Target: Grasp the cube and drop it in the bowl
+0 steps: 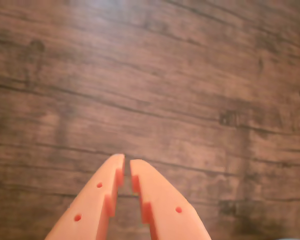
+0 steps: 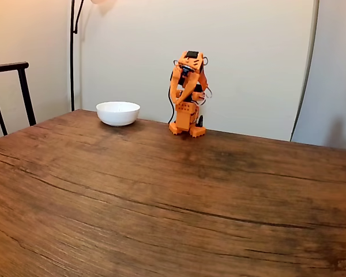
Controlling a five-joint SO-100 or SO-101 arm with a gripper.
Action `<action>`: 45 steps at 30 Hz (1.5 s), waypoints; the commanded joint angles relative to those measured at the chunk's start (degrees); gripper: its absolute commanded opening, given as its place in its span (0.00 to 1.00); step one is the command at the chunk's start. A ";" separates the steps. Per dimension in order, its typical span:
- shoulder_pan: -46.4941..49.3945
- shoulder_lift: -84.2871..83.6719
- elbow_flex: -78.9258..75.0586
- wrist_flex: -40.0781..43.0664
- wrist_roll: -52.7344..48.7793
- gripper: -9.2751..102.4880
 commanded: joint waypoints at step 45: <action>1.76 0.09 28.39 -7.47 -0.18 0.08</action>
